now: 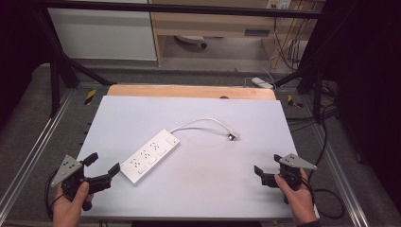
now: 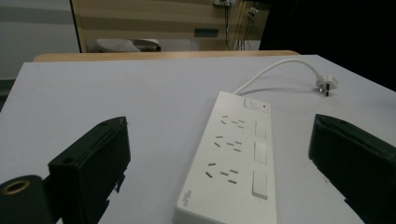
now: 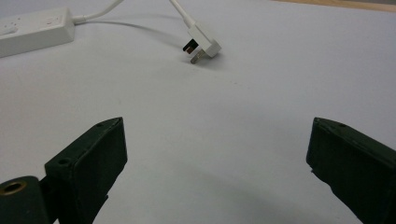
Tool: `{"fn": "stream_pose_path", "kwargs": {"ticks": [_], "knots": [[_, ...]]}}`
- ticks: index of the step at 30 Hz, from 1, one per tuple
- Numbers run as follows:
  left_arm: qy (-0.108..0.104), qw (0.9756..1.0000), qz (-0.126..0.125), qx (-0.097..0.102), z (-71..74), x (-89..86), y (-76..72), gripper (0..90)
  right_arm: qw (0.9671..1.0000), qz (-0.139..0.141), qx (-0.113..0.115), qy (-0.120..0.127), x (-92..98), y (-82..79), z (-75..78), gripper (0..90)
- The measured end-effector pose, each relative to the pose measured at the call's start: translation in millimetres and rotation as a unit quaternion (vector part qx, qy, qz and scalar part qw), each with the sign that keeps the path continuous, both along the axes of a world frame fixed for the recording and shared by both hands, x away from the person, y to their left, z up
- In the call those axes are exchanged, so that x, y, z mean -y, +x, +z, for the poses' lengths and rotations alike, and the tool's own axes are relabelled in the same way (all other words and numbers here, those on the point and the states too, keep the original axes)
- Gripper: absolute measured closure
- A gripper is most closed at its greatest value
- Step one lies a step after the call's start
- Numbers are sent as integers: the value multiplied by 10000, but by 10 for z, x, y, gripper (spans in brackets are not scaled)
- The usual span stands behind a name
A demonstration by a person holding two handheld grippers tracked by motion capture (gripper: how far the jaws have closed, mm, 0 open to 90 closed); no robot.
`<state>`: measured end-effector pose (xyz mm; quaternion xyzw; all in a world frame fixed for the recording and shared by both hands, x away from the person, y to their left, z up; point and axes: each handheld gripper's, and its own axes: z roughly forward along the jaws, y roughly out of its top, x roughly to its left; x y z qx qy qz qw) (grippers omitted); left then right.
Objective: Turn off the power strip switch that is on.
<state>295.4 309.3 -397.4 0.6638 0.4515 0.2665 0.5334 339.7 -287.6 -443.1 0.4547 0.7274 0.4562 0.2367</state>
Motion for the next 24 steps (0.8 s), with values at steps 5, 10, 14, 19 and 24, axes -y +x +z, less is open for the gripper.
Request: {"fn": "stream_pose_path", "kwargs": {"ticks": [5,10,14,19,24], "knots": [[-29,10000,23,44,19,9,-12,53,10000,-21,-12,-7,4,0,0,50],[-79,9999,58,108,28,3,-17,54,10000,-20,-21,-23,-7,4,-2,45],[-123,9997,86,180,37,3,-23,54,10000,-28,-5,-28,-4,4,-1,43],[-202,9990,139,369,51,9,-35,55,10000,-41,-16,-9,-2,3,0,41],[-315,9978,185,553,70,-5,-49,56,10000,-48,-1,-12,3,4,4,38]]}}
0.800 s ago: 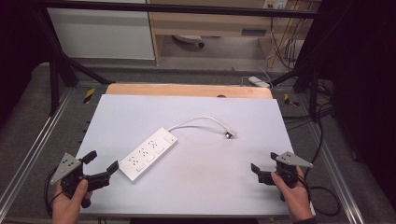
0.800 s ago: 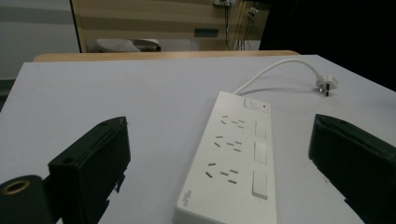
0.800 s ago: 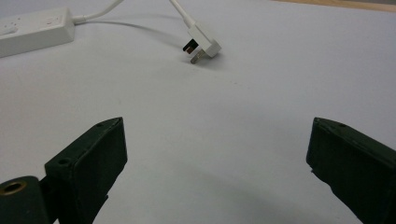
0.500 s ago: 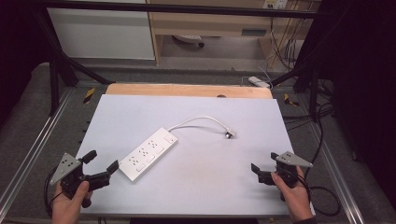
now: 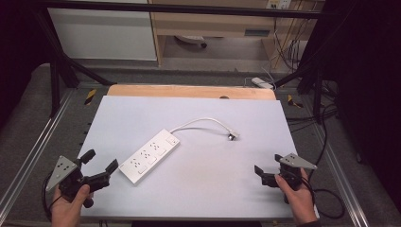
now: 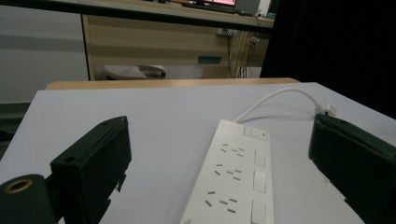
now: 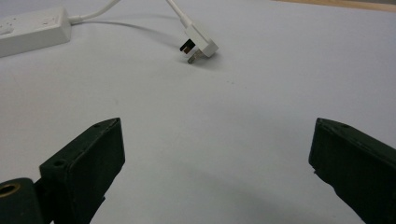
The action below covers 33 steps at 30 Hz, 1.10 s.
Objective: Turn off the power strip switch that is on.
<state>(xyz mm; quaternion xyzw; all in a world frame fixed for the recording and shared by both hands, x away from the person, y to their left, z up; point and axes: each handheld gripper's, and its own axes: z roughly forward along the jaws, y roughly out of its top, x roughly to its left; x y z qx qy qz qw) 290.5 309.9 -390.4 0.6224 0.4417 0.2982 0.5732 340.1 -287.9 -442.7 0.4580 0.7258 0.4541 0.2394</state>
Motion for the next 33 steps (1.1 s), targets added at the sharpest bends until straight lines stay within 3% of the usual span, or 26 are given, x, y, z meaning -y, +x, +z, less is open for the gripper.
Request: {"fn": "stream_pose_path", "kwargs": {"ticks": [15,21,33], "knots": [[-220,9990,-52,380,62,0,-26,53,10000,6,-20,-5,-5,1,-1,37],[-199,9988,-175,419,120,34,1,55,10000,2,-21,2,4,3,1,37],[-108,9990,-170,399,232,113,84,63,10000,-19,-9,23,14,0,9,37]]}}
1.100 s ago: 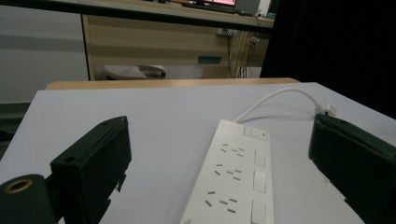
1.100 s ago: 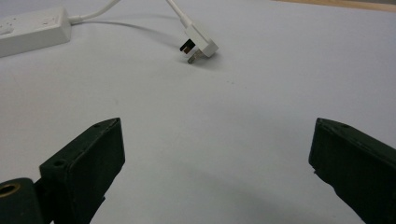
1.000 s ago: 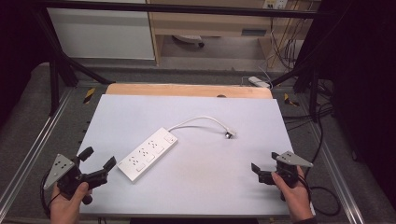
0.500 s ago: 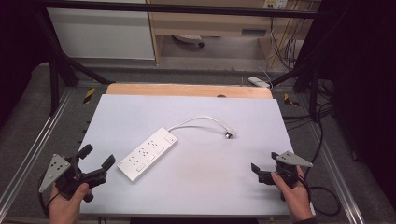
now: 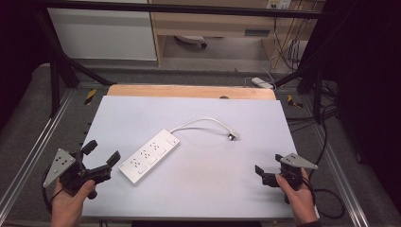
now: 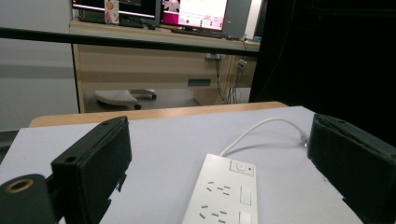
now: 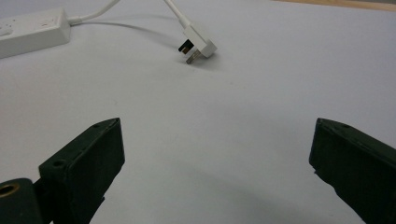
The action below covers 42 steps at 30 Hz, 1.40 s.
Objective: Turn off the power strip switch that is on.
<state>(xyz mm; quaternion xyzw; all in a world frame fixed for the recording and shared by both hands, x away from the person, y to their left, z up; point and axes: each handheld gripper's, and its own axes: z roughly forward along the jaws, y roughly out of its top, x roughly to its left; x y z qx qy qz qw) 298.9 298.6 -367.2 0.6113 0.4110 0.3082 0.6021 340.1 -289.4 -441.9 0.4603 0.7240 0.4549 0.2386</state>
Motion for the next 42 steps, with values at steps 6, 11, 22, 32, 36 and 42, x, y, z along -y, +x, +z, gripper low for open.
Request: {"fn": "stream_pose_path", "kwargs": {"ticks": [6,11,22,32,36,42], "knots": [[52,9999,1,-90,36,20,44,68,10000,0,-6,5,4,0,2,37],[55,9999,-4,-146,75,45,102,83,10000,-4,-9,15,6,-2,5,37],[315,9992,-65,-255,151,234,286,87,10000,-39,-74,52,14,4,4,31],[350,9984,-169,-414,63,354,360,68,9999,-36,-116,99,23,9,7,31],[375,9981,-200,-442,18,347,365,69,9998,-67,-145,129,41,10,1,31],[357,9975,-282,-537,-20,366,394,80,9998,-117,-148,116,30,11,0,32]]}}
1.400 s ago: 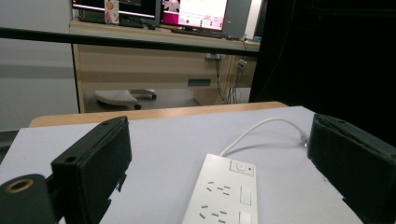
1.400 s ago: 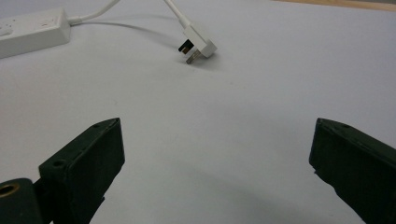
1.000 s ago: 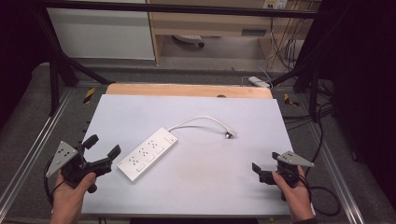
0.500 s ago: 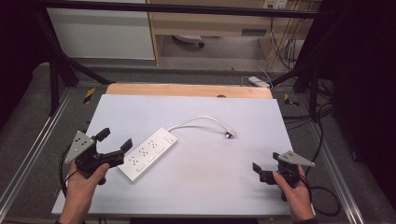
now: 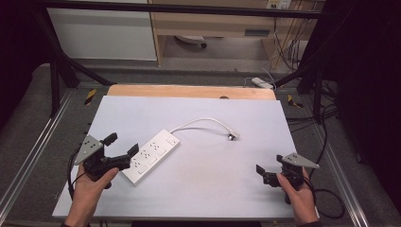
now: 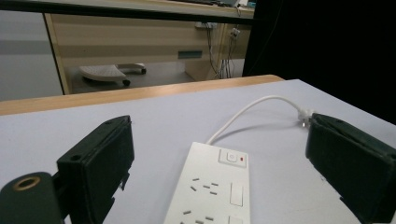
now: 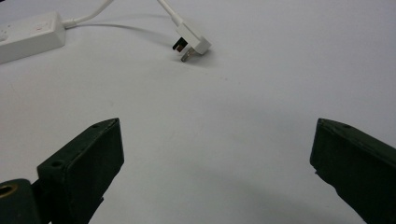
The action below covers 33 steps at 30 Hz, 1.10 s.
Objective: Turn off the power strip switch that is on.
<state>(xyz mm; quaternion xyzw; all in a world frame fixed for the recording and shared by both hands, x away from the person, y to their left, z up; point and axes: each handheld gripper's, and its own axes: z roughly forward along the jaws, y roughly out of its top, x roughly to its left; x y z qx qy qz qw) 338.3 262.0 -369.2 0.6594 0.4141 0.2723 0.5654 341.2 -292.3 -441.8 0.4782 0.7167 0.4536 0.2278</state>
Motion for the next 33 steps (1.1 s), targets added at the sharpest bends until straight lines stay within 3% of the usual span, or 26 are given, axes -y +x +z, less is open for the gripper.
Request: {"fn": "stream_pose_path", "kwargs": {"ticks": [12,19,24,33], "knots": [[106,9996,23,-277,-69,54,78,94,10000,27,7,23,11,1,3,32],[212,9989,90,-407,-108,79,118,150,10000,20,3,5,9,2,2,32],[312,9983,91,-490,-143,109,134,235,10000,22,1,10,9,3,2,32],[349,9974,-33,-627,-209,152,151,467,10000,33,12,-2,7,4,2,32]]}}
